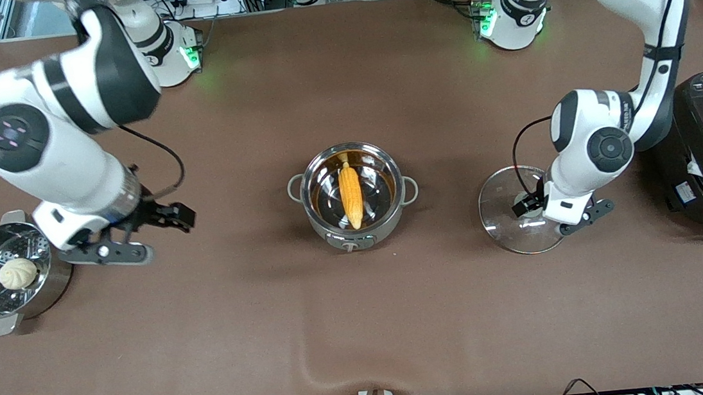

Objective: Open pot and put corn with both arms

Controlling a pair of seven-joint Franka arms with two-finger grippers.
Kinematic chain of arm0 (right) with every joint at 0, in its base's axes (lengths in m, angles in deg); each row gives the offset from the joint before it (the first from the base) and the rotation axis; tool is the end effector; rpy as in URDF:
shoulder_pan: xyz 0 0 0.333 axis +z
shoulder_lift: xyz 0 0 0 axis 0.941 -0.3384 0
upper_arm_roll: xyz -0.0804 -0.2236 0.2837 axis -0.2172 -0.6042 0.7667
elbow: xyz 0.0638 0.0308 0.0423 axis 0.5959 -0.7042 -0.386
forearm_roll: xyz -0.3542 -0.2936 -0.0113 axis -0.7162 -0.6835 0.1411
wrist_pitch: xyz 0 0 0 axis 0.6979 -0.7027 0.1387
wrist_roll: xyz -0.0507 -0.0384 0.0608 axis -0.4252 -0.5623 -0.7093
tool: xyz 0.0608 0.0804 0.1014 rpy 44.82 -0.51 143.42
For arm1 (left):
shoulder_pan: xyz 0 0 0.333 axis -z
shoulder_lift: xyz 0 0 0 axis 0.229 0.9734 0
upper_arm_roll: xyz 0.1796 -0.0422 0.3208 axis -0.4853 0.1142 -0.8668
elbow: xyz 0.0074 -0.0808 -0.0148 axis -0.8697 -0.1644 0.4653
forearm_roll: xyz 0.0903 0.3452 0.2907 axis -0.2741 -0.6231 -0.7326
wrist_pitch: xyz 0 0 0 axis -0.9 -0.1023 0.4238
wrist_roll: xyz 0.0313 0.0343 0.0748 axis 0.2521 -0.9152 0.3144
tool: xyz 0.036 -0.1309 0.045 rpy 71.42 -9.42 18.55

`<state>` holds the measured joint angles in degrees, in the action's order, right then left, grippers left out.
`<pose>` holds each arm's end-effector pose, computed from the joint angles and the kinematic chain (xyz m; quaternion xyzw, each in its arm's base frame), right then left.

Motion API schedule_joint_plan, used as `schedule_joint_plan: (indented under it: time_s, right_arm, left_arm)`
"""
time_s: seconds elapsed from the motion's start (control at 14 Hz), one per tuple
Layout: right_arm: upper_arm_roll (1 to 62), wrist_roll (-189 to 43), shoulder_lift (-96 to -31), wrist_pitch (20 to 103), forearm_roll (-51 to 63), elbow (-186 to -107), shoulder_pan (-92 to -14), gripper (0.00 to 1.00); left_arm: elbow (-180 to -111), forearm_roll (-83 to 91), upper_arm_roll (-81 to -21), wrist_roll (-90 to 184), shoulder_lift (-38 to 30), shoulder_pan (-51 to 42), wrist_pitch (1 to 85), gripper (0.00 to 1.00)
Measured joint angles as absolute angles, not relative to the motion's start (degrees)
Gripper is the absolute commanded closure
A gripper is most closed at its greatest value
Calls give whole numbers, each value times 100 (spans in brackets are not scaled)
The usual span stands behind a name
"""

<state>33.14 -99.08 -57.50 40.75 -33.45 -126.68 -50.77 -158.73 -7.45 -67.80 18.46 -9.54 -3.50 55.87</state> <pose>0.7048 0.1979 0.5435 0.9983 -0.0447 -0.0075 0.0355 0.6609 -0.1241 0.2534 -0.9805 -0.1940 0.0191 0.0244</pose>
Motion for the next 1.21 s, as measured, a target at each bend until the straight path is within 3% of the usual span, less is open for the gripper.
schedule_joint_plan:
  time_s: [0.29, 0.57, 0.86, 1.21]
  right_arm:
    - [3299, -8470, -5114, 3219, -3345, -12649, -5877, 0]
    - [3299, -7927, -4749, 2847, -3137, -12698, -6524, 0]
    - [3299, -7535, -4696, 3142, -3024, -12854, -6937, 0]
    - [3300, -7434, -4664, 3971, -3024, -13461, -7103, 0]
  left_arm:
    - [-15713, -745, -6785, 1967, -1995, -404, 4878, 0]
    - [-15236, -745, -6797, 2871, -2898, -415, 3223, 0]
    - [-14406, -745, -6825, 4280, -3382, -604, 1779, 0]
    - [-13719, -745, -6834, 5166, -3535, -696, 998, 0]
